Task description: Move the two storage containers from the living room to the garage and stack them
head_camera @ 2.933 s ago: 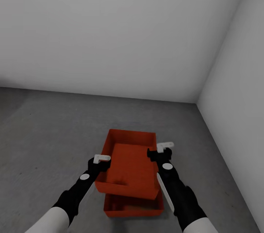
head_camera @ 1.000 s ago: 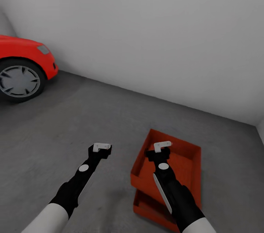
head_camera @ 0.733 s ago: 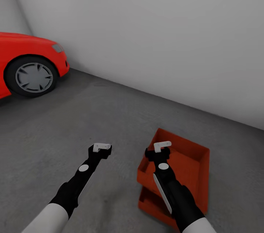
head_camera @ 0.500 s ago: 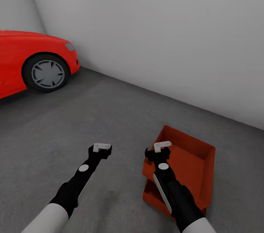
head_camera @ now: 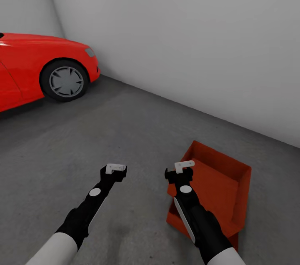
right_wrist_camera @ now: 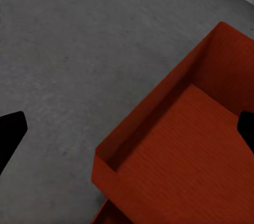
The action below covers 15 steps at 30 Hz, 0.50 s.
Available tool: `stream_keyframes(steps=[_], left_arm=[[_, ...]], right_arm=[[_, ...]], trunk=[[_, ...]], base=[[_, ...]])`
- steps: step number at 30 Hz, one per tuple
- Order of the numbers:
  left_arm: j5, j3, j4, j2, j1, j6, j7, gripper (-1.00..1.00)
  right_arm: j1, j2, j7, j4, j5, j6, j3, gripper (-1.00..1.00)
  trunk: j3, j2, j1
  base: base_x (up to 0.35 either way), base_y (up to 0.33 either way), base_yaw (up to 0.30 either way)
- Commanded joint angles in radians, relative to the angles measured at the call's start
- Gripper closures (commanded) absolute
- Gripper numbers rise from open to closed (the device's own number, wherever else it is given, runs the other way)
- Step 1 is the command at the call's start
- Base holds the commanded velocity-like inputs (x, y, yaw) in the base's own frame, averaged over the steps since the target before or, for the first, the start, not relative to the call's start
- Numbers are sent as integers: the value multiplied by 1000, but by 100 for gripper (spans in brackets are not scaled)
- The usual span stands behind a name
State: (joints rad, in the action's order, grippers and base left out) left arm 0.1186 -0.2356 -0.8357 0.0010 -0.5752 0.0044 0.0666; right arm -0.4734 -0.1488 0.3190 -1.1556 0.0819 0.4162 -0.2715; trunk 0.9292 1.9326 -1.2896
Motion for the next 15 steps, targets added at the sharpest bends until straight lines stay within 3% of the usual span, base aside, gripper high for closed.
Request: stream_keyframes(steps=[1, 15], left_arm=[[11, -4, -1, 1, 2, 0, 7, -100], [16, -3, -1, 6, 42, -2, 9, -100]], right_arm=[[-1, 0, 2, -1, 9, 9, -2, -100], [2, -1, 2, 1, 6, 6, -11, -100]], trunk=[[0, 0, 0], [-20, 0, 0]], base=[[-6, 0, -5], [-1, 0, -85]])
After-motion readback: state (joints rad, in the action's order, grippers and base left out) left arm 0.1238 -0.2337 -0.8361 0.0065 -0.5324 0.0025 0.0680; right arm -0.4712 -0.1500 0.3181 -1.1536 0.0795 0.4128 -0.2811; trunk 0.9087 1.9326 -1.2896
